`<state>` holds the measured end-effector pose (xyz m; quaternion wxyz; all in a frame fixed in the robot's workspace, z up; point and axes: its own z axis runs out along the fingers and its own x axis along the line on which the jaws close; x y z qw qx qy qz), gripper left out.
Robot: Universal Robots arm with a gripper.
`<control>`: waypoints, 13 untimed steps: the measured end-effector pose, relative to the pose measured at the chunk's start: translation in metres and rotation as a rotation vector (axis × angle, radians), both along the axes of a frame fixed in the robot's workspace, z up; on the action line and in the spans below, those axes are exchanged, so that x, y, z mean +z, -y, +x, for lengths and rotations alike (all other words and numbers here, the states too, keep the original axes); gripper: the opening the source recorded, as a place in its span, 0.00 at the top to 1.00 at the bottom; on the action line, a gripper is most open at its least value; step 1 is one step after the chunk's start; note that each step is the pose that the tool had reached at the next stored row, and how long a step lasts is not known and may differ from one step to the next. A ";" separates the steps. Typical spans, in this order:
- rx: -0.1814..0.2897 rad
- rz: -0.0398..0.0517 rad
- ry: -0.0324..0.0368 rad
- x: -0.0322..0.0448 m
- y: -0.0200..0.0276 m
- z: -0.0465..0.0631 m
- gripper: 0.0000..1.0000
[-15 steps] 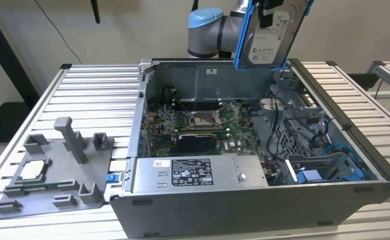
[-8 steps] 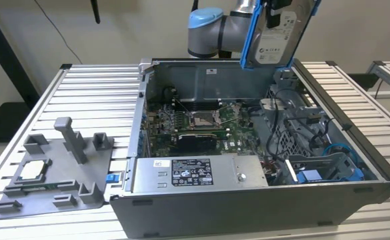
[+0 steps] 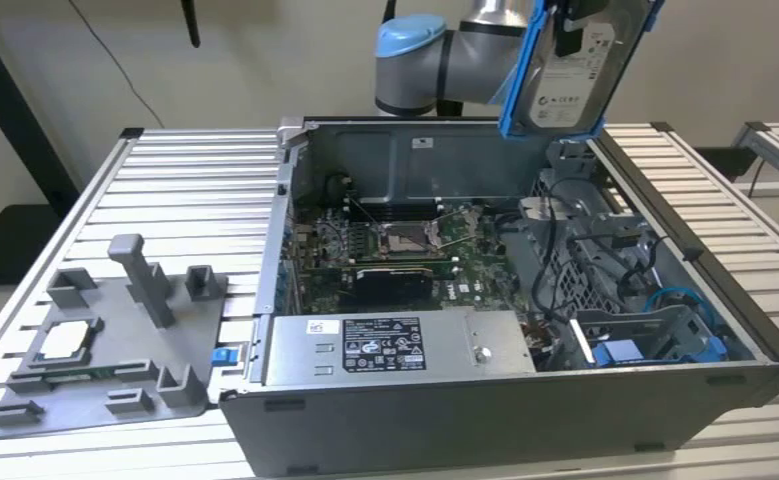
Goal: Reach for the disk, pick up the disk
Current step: 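Pick up the disk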
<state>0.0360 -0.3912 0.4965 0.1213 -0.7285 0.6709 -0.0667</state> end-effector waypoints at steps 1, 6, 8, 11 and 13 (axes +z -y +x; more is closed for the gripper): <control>0.000 -0.0002 0.0000 0.0000 0.0000 0.003 1.00; 0.000 -0.0001 0.0000 0.0000 0.0000 0.014 1.00; 0.000 -0.0001 0.0000 0.0000 0.0000 0.018 1.00; 0.000 0.0000 0.0000 0.0000 0.0000 0.024 1.00; 0.000 0.0000 0.0000 0.0000 0.0000 0.027 1.00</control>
